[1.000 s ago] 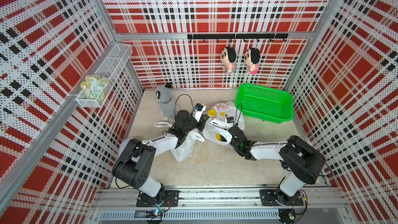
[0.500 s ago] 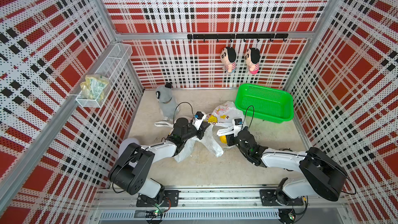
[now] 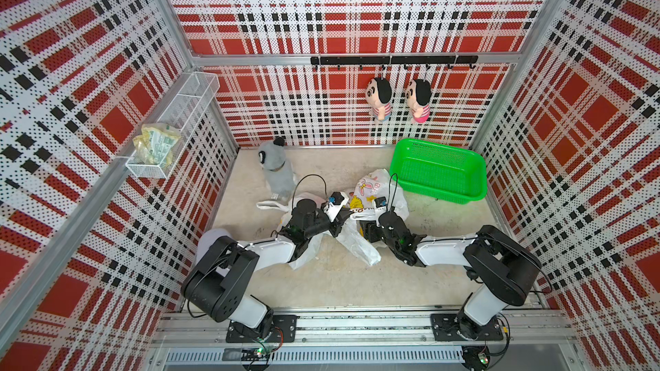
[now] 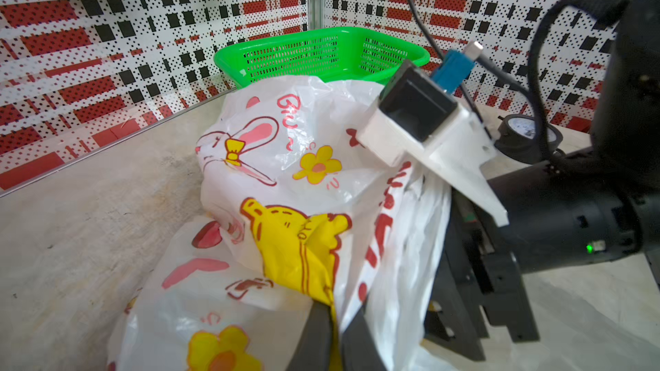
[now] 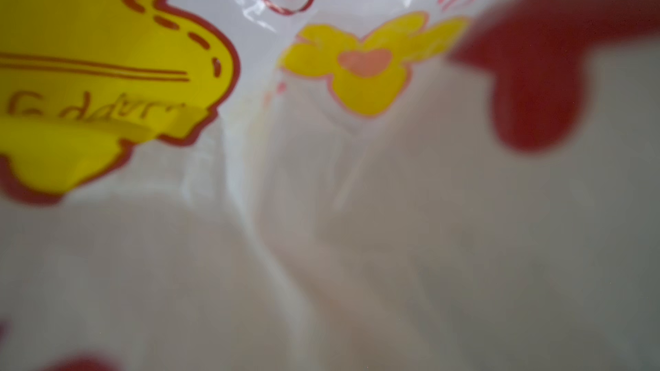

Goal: Untie the knot of a plastic bag & take out the apple
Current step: Adjust the apple in the plastic bag, then pick up the apple from the plastic bag.

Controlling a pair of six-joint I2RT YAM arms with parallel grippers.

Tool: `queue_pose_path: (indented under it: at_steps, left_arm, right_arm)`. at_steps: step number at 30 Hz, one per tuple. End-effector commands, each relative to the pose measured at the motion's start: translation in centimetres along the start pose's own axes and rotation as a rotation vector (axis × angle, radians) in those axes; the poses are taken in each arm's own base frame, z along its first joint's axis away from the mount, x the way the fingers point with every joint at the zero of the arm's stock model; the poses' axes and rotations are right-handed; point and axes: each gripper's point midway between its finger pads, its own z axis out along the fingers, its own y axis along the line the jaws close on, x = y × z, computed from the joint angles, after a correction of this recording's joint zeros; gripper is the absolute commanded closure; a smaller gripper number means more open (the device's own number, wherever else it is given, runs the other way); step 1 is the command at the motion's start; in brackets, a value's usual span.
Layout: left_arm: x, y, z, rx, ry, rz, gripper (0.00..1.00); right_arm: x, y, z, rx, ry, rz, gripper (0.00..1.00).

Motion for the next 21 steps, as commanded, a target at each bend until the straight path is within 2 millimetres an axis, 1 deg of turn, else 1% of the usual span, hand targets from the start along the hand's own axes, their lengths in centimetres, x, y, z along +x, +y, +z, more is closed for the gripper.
queue_pose_path:
  at_steps: [1, 3, 7, 9, 10, 11, 16, 18, 19, 21]
  left_arm:
    - [0.1, -0.5, 0.1, 0.018, -0.009, 0.026, 0.90]
    - [0.1, -0.7, 0.0, 0.021, -0.008, 0.027, 0.90]
    - [0.1, -0.6, -0.1, 0.012, -0.009, 0.030, 0.90]
    - [0.1, -0.6, -0.2, 0.012, -0.010, 0.032, 0.90]
    - [0.1, -0.6, -0.2, 0.012, -0.009, 0.031, 0.90]
    - [0.1, -0.6, -0.2, 0.011, -0.009, 0.032, 0.90]
    - [0.3, -0.5, -0.2, 0.002, -0.005, 0.030, 0.90]
    - [0.2, -0.4, -0.2, 0.001, -0.006, 0.031, 0.90]
    - [0.2, -0.4, -0.2, 0.000, -0.006, 0.032, 0.90]
    - [0.3, -0.4, -0.2, -0.001, -0.005, 0.031, 0.90]
  right_arm:
    - [0.4, 0.5, 0.8, -0.011, 0.032, -0.019, 0.27]
    - [-0.4, 1.0, 1.3, -0.016, 0.018, -0.015, 0.27]
    - [-0.8, 1.3, 1.9, -0.018, 0.015, -0.015, 0.27]
    - [-1.2, 1.6, 2.2, -0.021, 0.007, -0.013, 0.27]
    - [-1.3, 1.7, 2.2, -0.022, 0.009, -0.024, 0.13]
    - [3.2, 0.8, 1.8, -0.007, 0.200, -0.069, 0.00]
    - [4.2, 0.2, 1.4, 0.033, 0.252, -0.070, 0.00]
    - [4.2, 0.1, 1.0, 0.054, 0.258, -0.075, 0.00]
    - [4.1, -0.4, 0.9, 0.084, 0.245, -0.077, 0.00]
    - [4.0, -0.4, 1.1, 0.081, 0.232, -0.083, 0.01]
